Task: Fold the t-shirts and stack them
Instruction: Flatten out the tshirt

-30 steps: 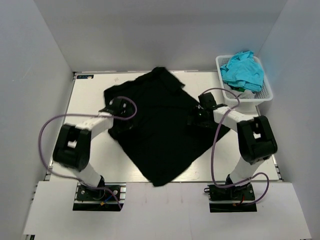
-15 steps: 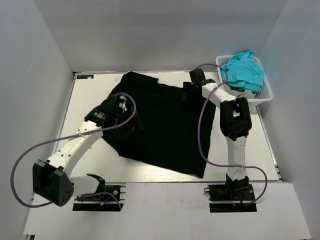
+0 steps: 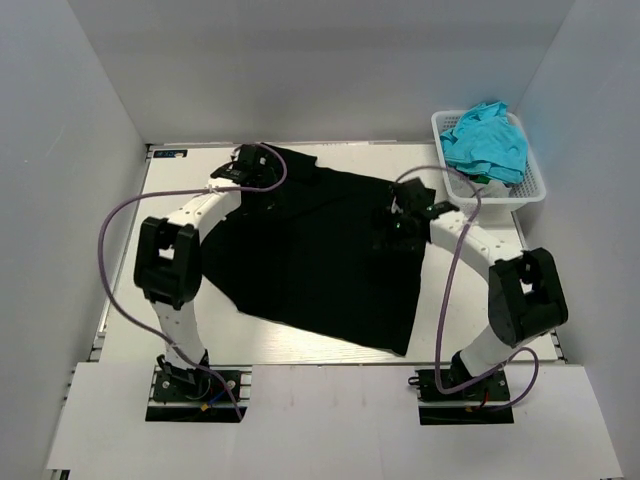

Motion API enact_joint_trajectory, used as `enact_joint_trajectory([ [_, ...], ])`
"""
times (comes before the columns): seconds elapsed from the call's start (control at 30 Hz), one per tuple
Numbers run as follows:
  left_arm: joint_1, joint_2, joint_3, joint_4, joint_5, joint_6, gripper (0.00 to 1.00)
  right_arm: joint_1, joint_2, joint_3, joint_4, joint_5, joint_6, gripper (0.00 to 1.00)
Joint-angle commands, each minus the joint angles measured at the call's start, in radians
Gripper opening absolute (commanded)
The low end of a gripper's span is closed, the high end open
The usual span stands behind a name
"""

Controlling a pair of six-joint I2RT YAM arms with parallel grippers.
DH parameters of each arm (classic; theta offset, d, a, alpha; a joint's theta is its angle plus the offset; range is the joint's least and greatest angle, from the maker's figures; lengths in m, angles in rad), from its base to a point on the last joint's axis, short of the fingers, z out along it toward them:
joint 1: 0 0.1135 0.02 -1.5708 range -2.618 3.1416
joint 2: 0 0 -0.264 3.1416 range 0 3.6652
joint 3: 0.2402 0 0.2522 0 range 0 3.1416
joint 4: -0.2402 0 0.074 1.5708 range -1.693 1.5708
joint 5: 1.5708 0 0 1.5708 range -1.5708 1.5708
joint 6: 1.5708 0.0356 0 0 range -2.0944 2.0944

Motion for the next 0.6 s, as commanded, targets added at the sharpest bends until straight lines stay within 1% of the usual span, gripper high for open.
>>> enact_joint_trajectory([
  [0.0,0.076,0.052,0.083,0.08,-0.042,0.07,0.99,0.026,0.0,-0.107,0.032,-0.065,0.046,0.9],
  [0.03,0.086,0.101,0.092,0.105,-0.022,0.083,0.99,0.025,0.012,-0.118,0.029,-0.063,0.051,0.9],
  [0.13,0.116,0.179,0.101,0.105,0.01,0.103,0.99,0.019,0.07,-0.107,0.04,-0.065,0.057,0.9],
  [0.17,0.117,0.18,0.101,0.087,0.025,0.091,0.99,0.012,0.089,-0.101,0.031,-0.062,0.062,0.9],
  [0.2,0.129,0.18,0.066,0.086,0.041,0.091,0.99,0.003,0.134,-0.086,0.029,-0.053,0.068,0.9],
  [0.23,0.129,0.17,0.029,0.109,0.041,0.091,0.99,0.0,0.147,-0.074,0.028,-0.036,0.068,0.9],
  [0.27,0.139,0.137,-0.044,0.129,0.041,0.082,0.99,-0.009,0.173,-0.057,0.028,-0.031,0.069,0.9],
  [0.3,0.14,0.12,-0.075,0.158,0.053,0.082,0.99,-0.03,0.188,-0.037,0.029,-0.031,0.068,0.9],
  [0.33,0.14,0.106,-0.1,0.159,0.068,0.067,0.99,-0.038,0.233,-0.009,0.023,0.005,0.06,0.9],
  [0.4,0.14,0.086,-0.152,0.159,0.094,0.067,0.99,-0.084,0.268,0.043,0.015,0.016,0.053,0.9],
  [0.43,0.14,0.086,-0.163,0.143,0.123,0.048,0.99,-0.098,0.32,0.064,0.008,0.021,0.052,0.9],
  [0.47,0.14,0.086,-0.182,0.133,0.151,0.048,0.99,-0.139,0.342,0.134,-0.003,0.009,0.045,0.9],
  [0.5,0.14,0.086,-0.199,0.132,0.174,0.024,0.99,-0.153,0.359,0.162,-0.014,-0.002,0.037,0.9],
  [0.53,0.127,0.062,-0.231,0.117,0.208,0.012,0.99,-0.164,0.413,0.191,-0.023,-0.016,0.033,0.9],
  [0.57,0.115,0.042,-0.25,0.117,0.228,0.011,0.99,-0.185,0.429,0.281,-0.031,-0.016,0.02,0.9],
])
